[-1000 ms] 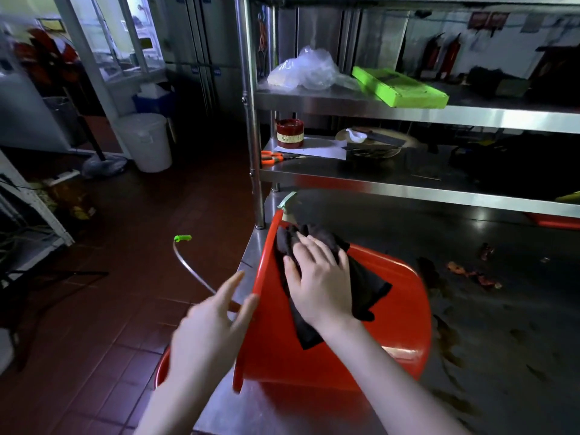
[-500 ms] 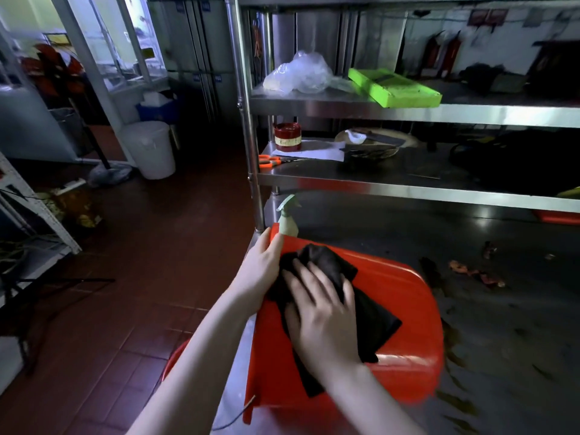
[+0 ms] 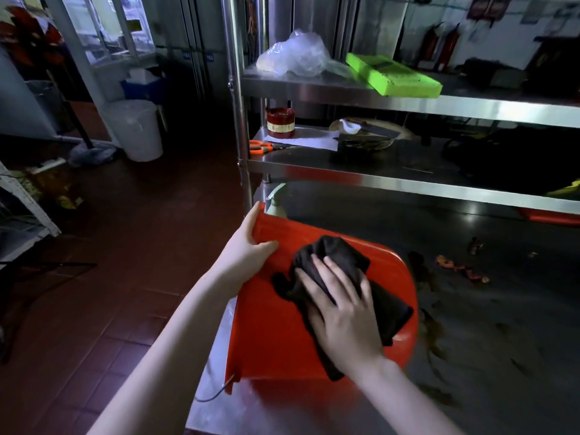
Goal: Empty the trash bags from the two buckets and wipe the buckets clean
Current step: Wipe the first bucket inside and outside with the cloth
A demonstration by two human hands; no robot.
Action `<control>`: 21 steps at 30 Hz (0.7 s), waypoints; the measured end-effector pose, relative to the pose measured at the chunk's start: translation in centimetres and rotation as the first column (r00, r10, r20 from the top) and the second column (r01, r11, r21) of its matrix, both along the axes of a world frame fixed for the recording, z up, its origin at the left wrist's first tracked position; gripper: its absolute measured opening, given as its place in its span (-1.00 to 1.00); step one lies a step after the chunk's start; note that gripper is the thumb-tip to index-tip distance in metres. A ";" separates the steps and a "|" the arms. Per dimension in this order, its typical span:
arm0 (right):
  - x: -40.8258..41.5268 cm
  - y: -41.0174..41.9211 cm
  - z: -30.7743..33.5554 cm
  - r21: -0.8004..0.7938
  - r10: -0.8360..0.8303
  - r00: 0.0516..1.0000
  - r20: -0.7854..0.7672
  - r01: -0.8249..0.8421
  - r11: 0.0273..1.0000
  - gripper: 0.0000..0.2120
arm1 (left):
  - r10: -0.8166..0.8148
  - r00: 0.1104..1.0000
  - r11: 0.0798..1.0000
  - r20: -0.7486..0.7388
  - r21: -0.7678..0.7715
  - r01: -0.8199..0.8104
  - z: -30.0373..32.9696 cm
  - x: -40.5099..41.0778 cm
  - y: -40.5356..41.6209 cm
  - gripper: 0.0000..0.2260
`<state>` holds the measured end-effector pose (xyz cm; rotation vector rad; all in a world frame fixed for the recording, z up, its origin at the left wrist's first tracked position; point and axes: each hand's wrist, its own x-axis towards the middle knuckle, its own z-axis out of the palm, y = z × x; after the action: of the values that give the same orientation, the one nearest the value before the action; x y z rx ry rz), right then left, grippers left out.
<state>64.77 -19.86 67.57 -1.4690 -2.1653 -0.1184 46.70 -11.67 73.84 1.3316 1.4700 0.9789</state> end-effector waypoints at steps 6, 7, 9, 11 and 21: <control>3.3 12.2 4.2 -0.489 -0.412 0.911 -0.016 0.352 0.798 -0.74 | 0.027 1.000 1.000 0.003 -0.014 -0.027 0.3 0.2 0.0 -0.35; 3.7 13.9 4.7 -0.578 -0.428 0.904 0.002 0.350 0.737 -0.77 | 0.037 0.999 0.999 0.004 -0.017 -0.037 0.4 0.3 0.1 -0.35; 4.1 14.5 4.9 -0.585 -0.386 0.922 0.009 0.318 0.746 -0.75 | 0.056 0.998 0.998 0.008 -0.021 -0.056 0.6 0.5 0.5 -0.35; 4.0 11.4 3.2 -0.379 -0.295 0.956 -0.008 0.270 0.885 -0.68 | 0.075 0.997 0.997 0.004 -0.019 -0.075 0.8 0.7 1.2 -0.33; 9.3 2.2 -3.1 0.028 -0.306 0.939 -0.159 0.314 0.949 -0.62 | 0.047 0.996 0.997 -0.075 -0.053 -0.051 0.9 0.7 1.8 -0.32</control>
<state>74.05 -17.62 64.48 -1.7203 -1.7841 -0.1663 47.42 -9.89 74.78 1.3098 1.5805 0.9223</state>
